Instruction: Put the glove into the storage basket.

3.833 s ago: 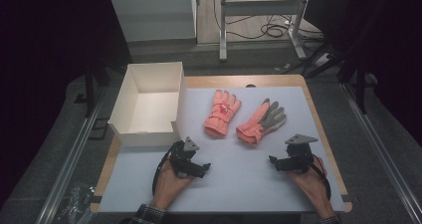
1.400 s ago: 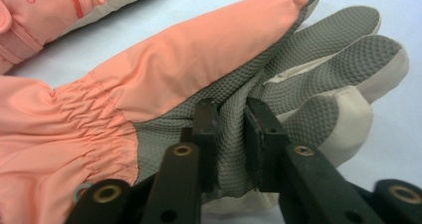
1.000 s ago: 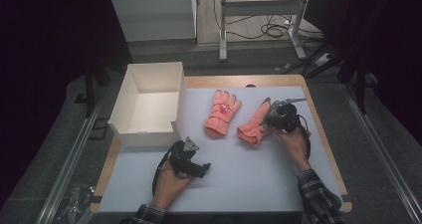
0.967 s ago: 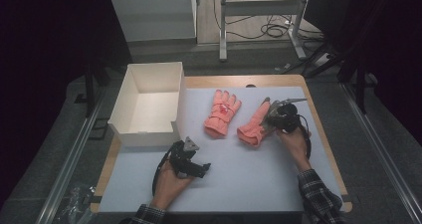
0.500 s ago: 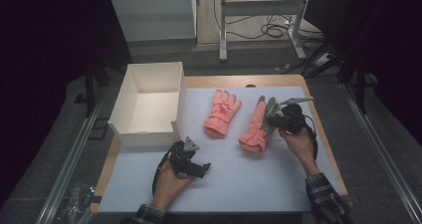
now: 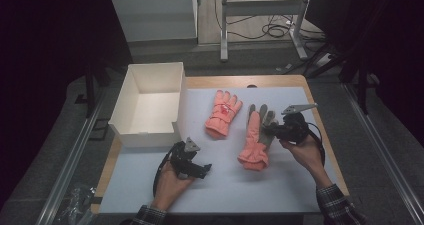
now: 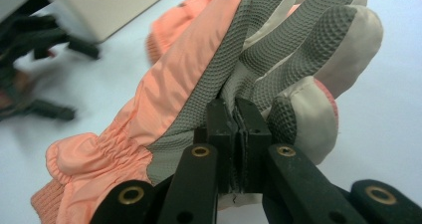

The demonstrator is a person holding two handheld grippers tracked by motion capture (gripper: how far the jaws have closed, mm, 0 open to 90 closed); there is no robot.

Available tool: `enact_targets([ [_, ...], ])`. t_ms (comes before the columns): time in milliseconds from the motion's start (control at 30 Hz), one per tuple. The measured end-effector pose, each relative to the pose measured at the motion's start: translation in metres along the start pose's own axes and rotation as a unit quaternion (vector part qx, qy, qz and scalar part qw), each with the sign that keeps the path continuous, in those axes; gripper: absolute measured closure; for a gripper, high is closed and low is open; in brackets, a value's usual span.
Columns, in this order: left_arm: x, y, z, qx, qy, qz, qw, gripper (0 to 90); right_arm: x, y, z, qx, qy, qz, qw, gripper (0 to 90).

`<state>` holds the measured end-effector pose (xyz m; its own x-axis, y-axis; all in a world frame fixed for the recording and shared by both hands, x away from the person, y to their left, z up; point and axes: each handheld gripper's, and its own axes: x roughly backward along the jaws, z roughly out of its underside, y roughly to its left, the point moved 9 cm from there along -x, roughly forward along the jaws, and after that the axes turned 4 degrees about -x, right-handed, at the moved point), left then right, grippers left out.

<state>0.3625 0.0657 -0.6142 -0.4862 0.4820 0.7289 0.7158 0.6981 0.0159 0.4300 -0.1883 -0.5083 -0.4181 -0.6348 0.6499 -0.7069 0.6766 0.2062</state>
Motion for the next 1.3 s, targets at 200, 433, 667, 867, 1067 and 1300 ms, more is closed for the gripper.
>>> enact_targets([
  [200, 0.000, 0.000, 0.000, -0.001, -0.001, -0.001, 1.0000, 0.0, 0.000, 0.019, 0.008, 0.034, 0.017, -0.046, 0.9982, 85.9],
  [433, 0.000, 0.000, 0.000, 0.000, -0.002, -0.001, 1.0000, 0.0, -0.015, 0.030, 0.019, 0.057, 0.051, -0.072, 0.9945, 85.9],
  [667, 0.000, -0.001, 0.000, 0.004, -0.001, 0.001, 1.0000, 0.0, -0.034, 0.033, 0.030, 0.076, 0.083, -0.075, 0.9908, 85.8],
  [867, 0.000, -0.001, 0.000, 0.004, -0.002, 0.001, 1.0000, 0.0, -0.049, 0.029, 0.033, 0.096, 0.093, -0.059, 0.9893, 81.2],
  [1067, 0.000, -0.001, 0.000, 0.004, -0.002, 0.000, 1.0000, 0.0, -0.045, 0.024, 0.024, 0.101, 0.065, -0.039, 0.9920, 73.9],
  [1300, 0.000, -0.001, 0.000, 0.004, -0.002, 0.000, 1.0000, 0.0, -0.043, 0.019, 0.006, 0.085, 0.040, -0.012, 0.9955, 62.7],
])
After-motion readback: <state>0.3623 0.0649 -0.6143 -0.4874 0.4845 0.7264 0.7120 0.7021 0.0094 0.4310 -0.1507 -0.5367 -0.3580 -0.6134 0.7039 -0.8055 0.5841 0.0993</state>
